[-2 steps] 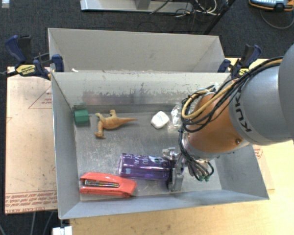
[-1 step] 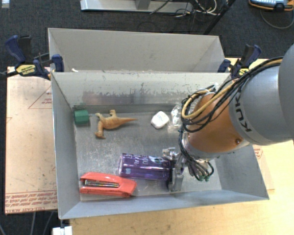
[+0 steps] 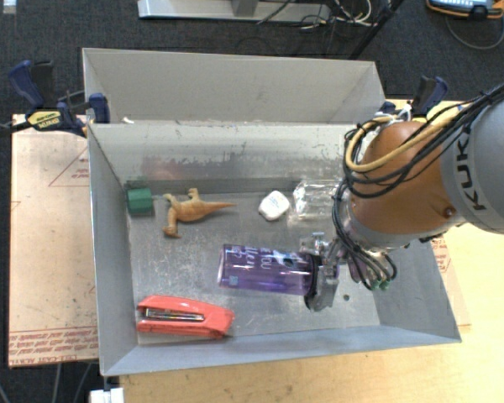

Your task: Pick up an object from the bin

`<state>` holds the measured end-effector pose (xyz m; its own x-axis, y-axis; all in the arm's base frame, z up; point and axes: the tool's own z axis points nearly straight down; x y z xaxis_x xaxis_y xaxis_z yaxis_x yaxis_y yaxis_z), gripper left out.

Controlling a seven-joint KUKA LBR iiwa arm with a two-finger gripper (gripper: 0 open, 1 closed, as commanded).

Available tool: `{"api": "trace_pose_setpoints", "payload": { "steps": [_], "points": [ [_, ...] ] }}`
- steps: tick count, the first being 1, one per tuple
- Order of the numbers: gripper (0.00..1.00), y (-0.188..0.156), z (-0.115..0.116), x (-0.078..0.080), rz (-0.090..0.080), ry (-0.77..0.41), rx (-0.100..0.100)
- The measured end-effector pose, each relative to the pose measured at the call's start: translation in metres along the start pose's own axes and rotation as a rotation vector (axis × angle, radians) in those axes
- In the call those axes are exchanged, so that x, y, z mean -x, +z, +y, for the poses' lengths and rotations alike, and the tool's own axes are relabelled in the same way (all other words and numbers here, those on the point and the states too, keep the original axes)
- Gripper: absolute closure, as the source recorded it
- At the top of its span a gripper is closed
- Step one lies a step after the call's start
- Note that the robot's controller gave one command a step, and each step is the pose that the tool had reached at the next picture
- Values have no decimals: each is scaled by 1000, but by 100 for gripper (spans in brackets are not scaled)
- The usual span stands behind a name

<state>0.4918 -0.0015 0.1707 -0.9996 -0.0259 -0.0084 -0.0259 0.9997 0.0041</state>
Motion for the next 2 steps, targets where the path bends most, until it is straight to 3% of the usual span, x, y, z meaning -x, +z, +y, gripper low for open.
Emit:
{"api": "trace_pose_setpoints", "payload": {
  "steps": [1, 2],
  "points": [
    [100, 0, 0, 0, 0, 0, 0],
    [100, -99, 4, 0, -2, 1, 0]
  ]
}}
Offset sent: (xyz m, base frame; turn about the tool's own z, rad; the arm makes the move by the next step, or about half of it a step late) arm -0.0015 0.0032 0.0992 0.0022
